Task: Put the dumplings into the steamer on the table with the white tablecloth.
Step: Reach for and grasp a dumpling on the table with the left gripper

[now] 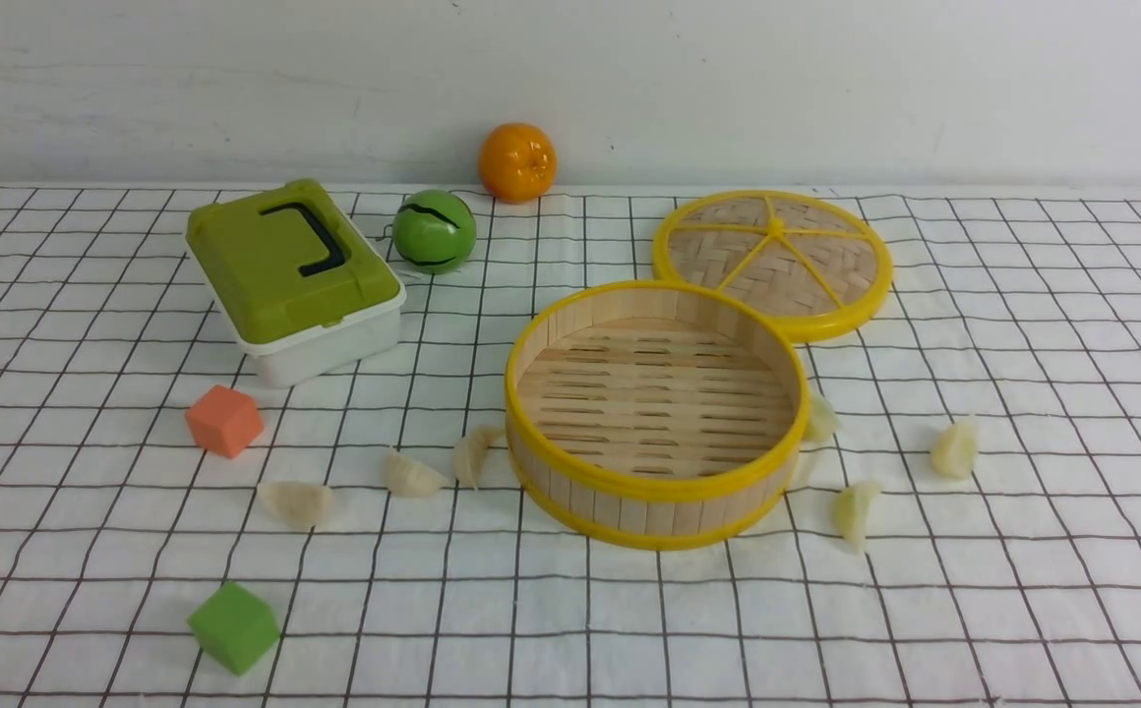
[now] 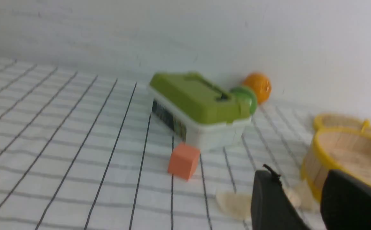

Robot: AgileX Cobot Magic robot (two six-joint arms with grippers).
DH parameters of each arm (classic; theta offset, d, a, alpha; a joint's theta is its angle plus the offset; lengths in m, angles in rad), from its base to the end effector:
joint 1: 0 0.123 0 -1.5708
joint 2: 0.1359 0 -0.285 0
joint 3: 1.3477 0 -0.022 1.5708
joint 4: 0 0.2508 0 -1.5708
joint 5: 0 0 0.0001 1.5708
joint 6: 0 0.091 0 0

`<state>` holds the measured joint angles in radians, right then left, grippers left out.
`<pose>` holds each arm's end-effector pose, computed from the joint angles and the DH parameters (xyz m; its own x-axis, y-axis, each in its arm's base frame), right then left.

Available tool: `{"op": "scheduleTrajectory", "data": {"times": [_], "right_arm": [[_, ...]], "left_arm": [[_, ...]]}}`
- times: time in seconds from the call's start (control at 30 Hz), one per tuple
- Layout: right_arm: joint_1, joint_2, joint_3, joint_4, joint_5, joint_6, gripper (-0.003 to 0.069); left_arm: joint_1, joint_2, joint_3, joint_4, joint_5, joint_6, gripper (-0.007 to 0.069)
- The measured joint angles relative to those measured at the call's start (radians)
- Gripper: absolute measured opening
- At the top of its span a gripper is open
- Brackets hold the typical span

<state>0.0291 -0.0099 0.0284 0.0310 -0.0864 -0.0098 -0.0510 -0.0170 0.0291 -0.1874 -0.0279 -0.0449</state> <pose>0.0559 0.0014 0.2119 0.1538 0.0256 -0.9878 -0.0297 0.9993 0.0212 0.0559 -0.0024 0.2068 0.0889 -0.2350 -0.9679 0.0681 0.9709 -0.2295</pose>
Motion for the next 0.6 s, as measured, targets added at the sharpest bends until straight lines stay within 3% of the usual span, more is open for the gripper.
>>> {"op": "scheduleTrajectory", "data": {"times": [0.13,0.27,0.33,0.43,0.47,0.6], "right_arm": [[0.0,0.0,0.0,-0.001,-0.269,0.057,0.0239],[0.0,0.0,0.0,-0.003,-0.427,0.134,0.0239],[0.0,-0.001,0.0,-0.009,-0.582,0.235,0.0239],[0.0,-0.001,0.0,-0.015,-0.653,0.307,0.0239],[0.0,-0.001,0.0,-0.017,-0.684,0.346,0.0239],[0.0,0.001,-0.07,-0.023,-0.629,0.389,0.0239]], "left_arm": [[0.0,0.0,0.0,-0.086,-0.128,0.0,0.0239],[0.0,0.0,0.0,-0.156,-0.19,-0.012,0.0239],[0.0,0.0,0.0,-0.248,-0.235,-0.075,0.0239],[0.0,0.0,0.0,-0.313,-0.255,-0.151,0.0239],[0.0,0.0,0.0,-0.348,-0.266,-0.231,0.0234],[0.0,0.0,-0.067,-0.335,-0.213,-0.299,0.0165]]}}
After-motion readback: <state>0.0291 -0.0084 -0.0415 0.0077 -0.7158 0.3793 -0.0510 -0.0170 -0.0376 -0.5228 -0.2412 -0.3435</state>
